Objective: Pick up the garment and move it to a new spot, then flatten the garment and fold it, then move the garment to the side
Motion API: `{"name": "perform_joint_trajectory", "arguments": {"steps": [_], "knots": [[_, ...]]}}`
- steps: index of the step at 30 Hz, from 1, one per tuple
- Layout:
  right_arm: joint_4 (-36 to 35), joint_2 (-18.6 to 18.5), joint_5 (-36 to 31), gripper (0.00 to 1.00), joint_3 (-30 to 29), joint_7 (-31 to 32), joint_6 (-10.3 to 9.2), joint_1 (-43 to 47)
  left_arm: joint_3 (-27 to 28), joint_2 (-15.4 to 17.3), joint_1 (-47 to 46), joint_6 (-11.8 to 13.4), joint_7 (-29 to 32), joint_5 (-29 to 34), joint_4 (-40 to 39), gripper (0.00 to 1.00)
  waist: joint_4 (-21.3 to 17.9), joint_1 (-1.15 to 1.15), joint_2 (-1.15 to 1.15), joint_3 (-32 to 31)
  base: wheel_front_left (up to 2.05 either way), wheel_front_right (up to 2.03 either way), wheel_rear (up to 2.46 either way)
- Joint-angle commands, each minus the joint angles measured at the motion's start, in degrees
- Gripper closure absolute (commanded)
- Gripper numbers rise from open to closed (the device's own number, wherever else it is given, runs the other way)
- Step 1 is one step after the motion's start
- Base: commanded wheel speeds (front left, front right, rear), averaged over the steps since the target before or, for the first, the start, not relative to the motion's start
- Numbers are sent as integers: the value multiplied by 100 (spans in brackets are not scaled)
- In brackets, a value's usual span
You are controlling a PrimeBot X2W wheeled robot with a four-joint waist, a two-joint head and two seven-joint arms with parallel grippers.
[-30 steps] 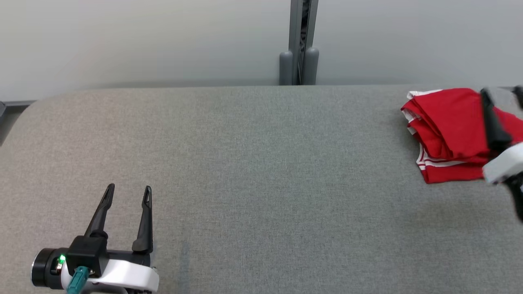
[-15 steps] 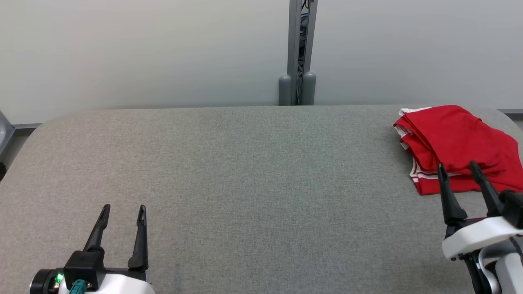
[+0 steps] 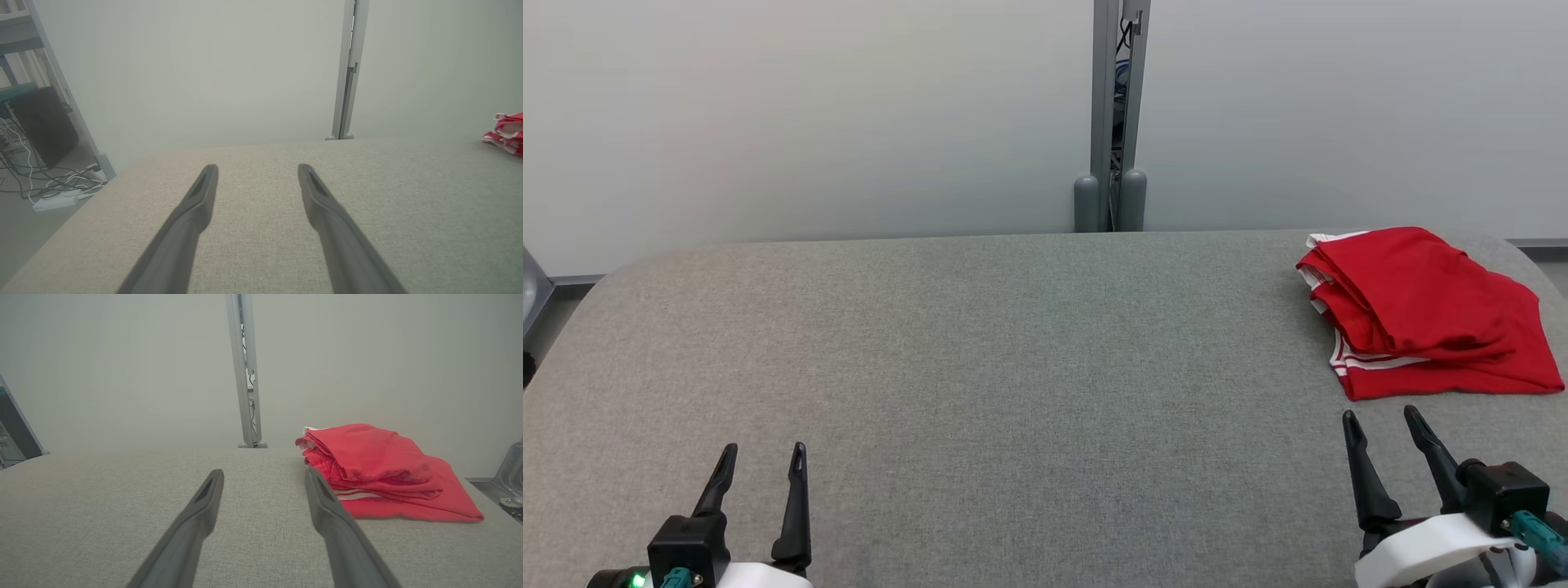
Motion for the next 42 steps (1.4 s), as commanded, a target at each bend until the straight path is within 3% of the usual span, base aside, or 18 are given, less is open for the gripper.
{"name": "perform_joint_trajectory", "arguments": {"steps": [1,33,34,37,42], "knots": [[-38,-9,-39,0,-18,40,0,66,30,31,68,37,-4,-33,-5,0,-21,0,0,-11,0,0,0],[-414,12,-176,0,-119,306,-1,142,7,46,166,160,-124,-318,-193,0,-109,0,0,-4,0,0,0],[-388,42,-154,100,-104,302,1,100,1,4,132,131,-113,-308,-188,100,-110,0,0,-4,0,0,0],[-253,89,-145,100,-92,306,1,191,-15,-59,196,134,-98,-309,-56,100,-111,0,0,-4,0,0,0],[-183,100,371,100,-296,569,1,52,5,-80,33,71,-5,-884,46,100,-106,0,0,15,0,0,0]]}}
